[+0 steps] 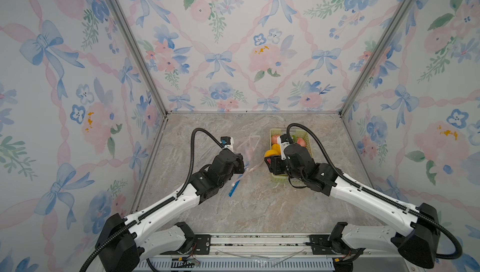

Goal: Place the peach in a zip-top bag and seal the zipper
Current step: Place the peach in the zipper food storage bag.

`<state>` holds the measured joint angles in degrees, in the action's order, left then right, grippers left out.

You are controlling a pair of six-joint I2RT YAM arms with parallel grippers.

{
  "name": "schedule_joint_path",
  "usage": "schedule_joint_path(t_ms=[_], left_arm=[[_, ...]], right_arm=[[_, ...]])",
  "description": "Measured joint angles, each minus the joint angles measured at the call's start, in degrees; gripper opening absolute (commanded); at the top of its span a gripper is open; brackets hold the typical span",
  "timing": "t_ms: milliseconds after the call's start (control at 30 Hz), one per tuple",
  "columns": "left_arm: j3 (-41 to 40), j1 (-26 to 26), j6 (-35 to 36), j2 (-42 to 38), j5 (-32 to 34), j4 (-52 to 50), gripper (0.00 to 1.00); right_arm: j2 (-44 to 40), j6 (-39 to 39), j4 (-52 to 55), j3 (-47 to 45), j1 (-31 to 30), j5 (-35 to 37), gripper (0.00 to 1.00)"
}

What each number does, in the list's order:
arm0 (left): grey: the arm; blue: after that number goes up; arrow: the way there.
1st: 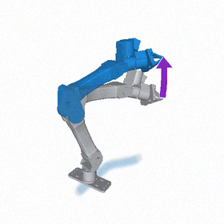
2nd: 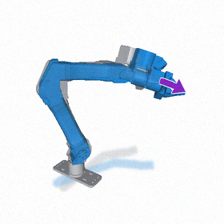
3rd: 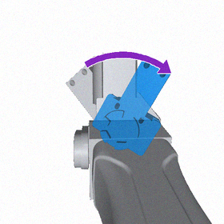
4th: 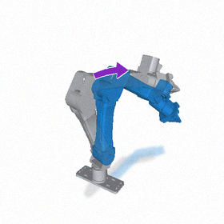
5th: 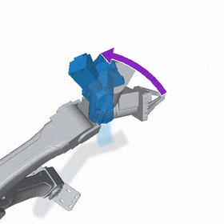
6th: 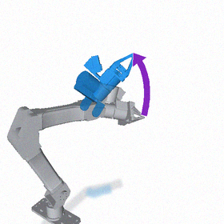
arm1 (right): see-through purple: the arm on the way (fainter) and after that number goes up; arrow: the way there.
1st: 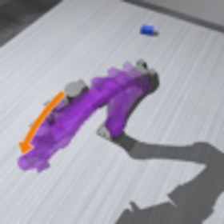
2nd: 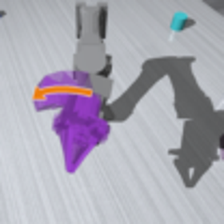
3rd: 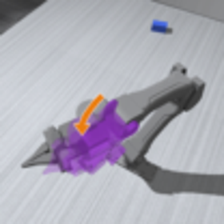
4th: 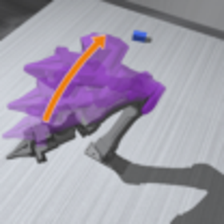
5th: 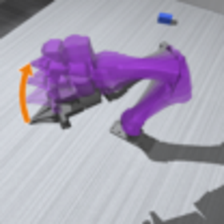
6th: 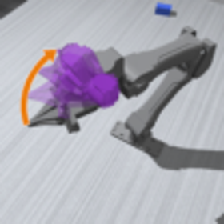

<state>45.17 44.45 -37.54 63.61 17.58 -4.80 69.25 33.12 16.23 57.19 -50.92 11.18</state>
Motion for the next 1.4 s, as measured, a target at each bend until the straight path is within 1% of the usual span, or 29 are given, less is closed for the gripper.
schedule_joint_path(t_ms=[100,200,367,567,700,867,1033,1133,1200,1400], left_arm=[[0.4,0.0,0.0,0.6,-0.5,0.0,0.0],[0.4,0.0,0.1,0.7,-1.1,0.0,0.0],[0.4,0.0,0.5,0.5,-2.6,0.0,0.0],[0.4,-0.7,1.1,-1.2,-3.4,-0.8,0.0],[0.4,-0.9,1.1,-2.0,-3.8,-1.4,0.0],[0.4,-0.9,1.0,-3.1,-5.3,-2.0,0.0],[0.7,-1.0,0.8,-4.0,-6.0,-2.3,0.0],[1.4,-1.0,0.1,-4.0,-6.3,-2.6,0.0],[1.7,-1.0,-0.7,-4.1,-7.2,-2.1,0.0],[2.6,-0.9,-3.0,-4.3,-12.6,0.1,0.0]], right_arm=[[-0.1,0.5,-3.7,0.0,-3.2,-0.3,0.4],[0.9,0.6,-7.3,0.1,-5.1,-1.0,0.4],[5.7,1.2,-13.9,0.2,-5.5,-3.3,0.4],[10.2,1.7,-17.7,1.3,-5.6,-4.8,0.41],[10.6,2.5,-18.0,1.7,-5.7,-4.0,0.41],[10.6,2.3,-16.9,2.0,-6.6,-0.6,0.41],[11.9,0.1,-13.2,3.8,-8.3,3.5,0.42],[13.3,-2.0,-10.9,5.2,-9.5,5.7,0.44],[14.0,-3.6,-10.1,5.4,-10.3,5.6,0.45],[16.0,-8.0,-10.3,5.4,-12.2,2.4,0.49]])
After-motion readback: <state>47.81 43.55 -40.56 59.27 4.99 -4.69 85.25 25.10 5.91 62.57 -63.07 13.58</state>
